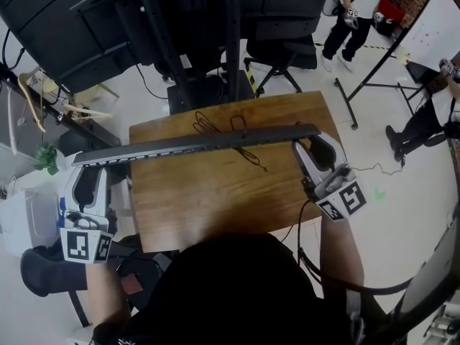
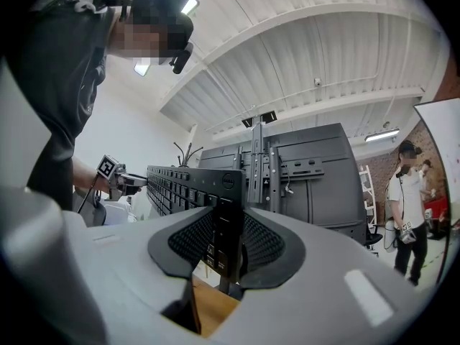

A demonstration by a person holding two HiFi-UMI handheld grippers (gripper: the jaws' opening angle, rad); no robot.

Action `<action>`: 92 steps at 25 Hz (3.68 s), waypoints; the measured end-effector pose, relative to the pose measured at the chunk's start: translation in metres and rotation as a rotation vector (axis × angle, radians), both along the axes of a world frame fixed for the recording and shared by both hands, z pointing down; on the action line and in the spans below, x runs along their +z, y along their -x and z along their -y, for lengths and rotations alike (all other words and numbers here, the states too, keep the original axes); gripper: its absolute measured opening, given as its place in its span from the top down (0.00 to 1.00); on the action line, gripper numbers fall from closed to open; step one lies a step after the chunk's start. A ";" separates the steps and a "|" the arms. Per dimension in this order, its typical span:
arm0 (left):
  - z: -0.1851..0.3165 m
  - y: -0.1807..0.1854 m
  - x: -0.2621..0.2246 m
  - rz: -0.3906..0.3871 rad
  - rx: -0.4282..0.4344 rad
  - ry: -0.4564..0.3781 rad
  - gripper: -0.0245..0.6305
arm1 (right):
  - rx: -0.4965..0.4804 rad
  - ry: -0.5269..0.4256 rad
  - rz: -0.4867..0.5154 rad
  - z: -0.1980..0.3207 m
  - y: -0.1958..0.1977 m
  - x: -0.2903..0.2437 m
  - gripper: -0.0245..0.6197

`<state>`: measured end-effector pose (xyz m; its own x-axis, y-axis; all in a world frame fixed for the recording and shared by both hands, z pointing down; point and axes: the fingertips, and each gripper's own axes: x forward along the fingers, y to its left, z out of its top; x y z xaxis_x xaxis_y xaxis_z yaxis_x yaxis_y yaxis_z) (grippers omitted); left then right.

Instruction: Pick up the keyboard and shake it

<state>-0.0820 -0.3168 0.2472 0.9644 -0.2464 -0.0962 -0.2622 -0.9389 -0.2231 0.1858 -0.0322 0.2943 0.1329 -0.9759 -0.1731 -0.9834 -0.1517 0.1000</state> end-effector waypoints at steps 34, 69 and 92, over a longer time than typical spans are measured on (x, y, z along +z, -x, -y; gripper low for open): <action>-0.010 -0.007 -0.001 0.007 0.056 -0.004 0.73 | 0.040 0.009 0.037 -0.024 0.008 0.004 0.77; -0.011 -0.016 0.004 0.017 0.068 0.004 0.73 | 0.044 0.022 0.046 -0.027 0.002 0.008 0.77; 0.016 0.011 0.280 0.505 -0.045 0.489 0.73 | -0.045 0.483 0.432 0.005 0.004 0.234 0.77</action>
